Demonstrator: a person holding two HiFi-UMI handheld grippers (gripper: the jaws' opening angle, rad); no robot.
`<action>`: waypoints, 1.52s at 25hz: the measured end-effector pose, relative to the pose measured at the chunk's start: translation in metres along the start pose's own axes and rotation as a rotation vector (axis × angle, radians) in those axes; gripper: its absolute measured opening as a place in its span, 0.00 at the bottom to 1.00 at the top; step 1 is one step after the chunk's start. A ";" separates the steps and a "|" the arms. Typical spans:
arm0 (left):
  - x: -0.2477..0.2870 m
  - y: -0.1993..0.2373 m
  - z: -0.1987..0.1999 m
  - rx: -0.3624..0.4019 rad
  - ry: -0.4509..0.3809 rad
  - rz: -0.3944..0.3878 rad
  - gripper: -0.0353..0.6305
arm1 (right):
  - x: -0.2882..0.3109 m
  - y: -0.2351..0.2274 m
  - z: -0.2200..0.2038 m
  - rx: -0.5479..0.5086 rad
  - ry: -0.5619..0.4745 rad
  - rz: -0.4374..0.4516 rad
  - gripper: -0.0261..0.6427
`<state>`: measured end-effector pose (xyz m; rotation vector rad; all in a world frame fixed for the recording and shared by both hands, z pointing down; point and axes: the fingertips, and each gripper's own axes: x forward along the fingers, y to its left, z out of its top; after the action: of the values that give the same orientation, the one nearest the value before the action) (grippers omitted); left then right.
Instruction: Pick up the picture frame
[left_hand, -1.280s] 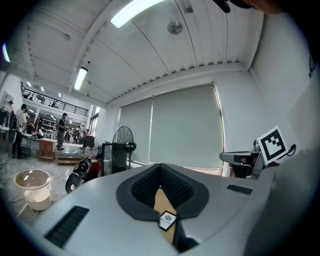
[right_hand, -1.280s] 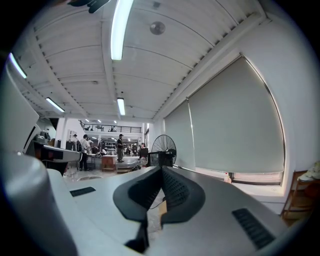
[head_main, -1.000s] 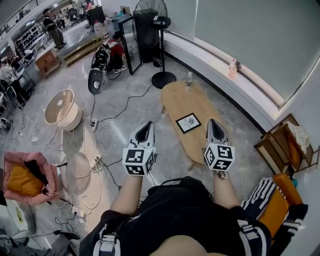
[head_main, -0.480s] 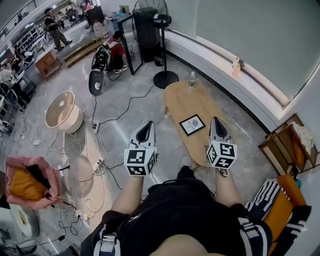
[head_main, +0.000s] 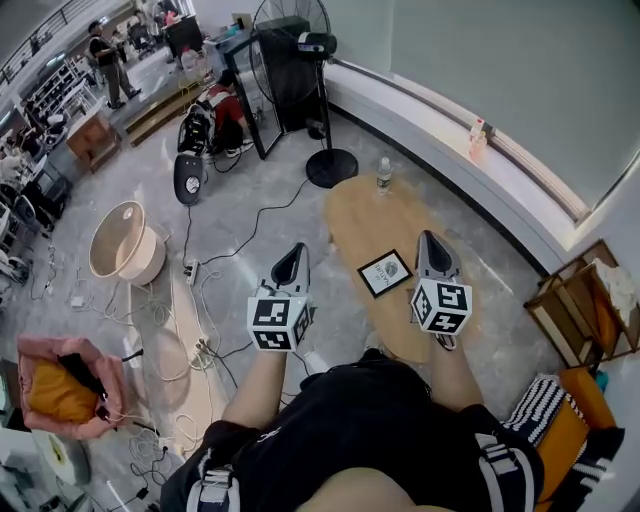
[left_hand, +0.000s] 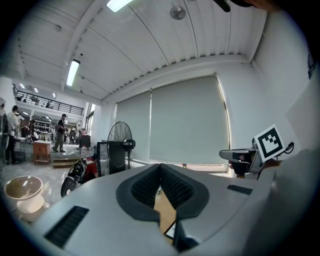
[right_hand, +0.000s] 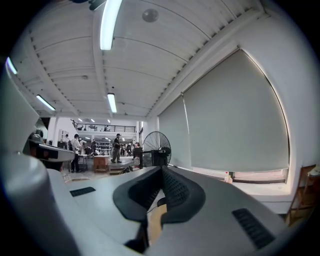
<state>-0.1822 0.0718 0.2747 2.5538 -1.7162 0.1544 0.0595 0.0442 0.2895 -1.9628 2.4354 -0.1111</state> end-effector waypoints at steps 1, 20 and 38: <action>0.018 0.002 0.004 -0.002 0.003 0.003 0.08 | 0.015 -0.009 0.001 0.007 0.005 0.003 0.06; 0.291 -0.002 0.026 -0.003 0.118 0.056 0.08 | 0.251 -0.172 -0.004 0.042 0.106 0.056 0.06; 0.380 0.065 -0.032 -0.035 0.221 0.020 0.09 | 0.353 -0.168 -0.071 0.036 0.226 0.063 0.06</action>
<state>-0.1013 -0.2988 0.3507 2.3918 -1.6472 0.3875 0.1439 -0.3328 0.3832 -1.9537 2.6053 -0.3939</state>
